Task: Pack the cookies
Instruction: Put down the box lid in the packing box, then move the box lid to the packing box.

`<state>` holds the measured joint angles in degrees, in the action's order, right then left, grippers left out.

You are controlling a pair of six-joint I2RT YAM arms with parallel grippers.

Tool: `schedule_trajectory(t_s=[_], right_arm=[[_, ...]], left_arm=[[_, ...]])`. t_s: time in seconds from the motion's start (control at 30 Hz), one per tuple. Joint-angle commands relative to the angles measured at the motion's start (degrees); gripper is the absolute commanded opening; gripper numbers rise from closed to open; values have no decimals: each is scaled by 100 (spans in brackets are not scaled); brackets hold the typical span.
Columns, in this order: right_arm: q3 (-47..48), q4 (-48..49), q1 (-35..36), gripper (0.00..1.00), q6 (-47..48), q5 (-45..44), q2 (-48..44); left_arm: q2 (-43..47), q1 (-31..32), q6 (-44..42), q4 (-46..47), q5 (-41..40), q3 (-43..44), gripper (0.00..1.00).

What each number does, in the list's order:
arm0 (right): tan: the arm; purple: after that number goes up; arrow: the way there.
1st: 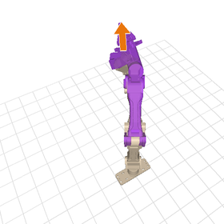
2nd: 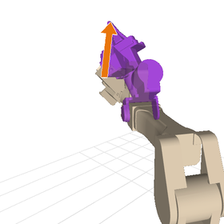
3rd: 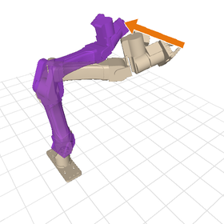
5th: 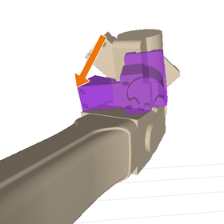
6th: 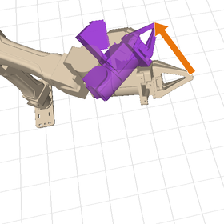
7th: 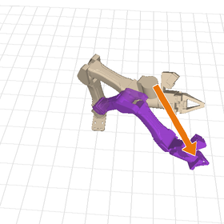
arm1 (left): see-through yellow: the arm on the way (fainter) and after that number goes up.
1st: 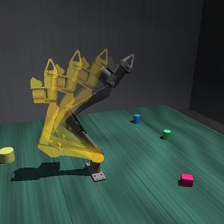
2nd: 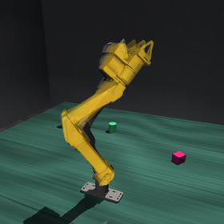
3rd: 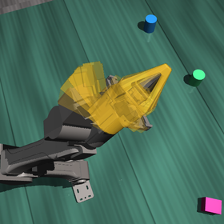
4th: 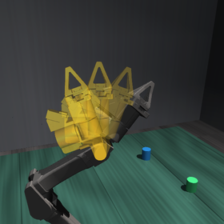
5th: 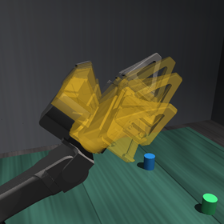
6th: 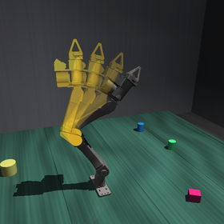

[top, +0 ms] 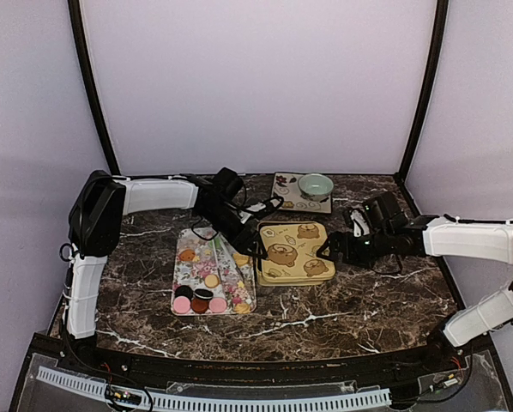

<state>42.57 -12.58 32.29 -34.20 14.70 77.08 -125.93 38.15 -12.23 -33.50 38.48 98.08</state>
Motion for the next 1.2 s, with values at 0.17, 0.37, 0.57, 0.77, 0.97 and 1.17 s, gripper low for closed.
schedule_trajectory(t_s=[0.17,0.37,0.57,0.77,0.97,1.17], right_arm=[[-480,-119,-38,61,127,-503,-683],[-603,-435,-29,51,313,-467,-683],[-721,-984,119,45,614,-807,-821],[-733,-894,281,42,627,-883,-554],[-311,-445,565,41,750,-859,69],[85,-317,726,40,961,-917,429]], left_arm=[[6,57,-24,-53,121,17,72],[3,52,-32,-131,124,85,72],[-2,52,-41,-135,142,91,71],[3,49,-34,-130,143,126,71],[0,44,-63,-200,172,155,70],[14,23,-152,-370,344,292,71]])
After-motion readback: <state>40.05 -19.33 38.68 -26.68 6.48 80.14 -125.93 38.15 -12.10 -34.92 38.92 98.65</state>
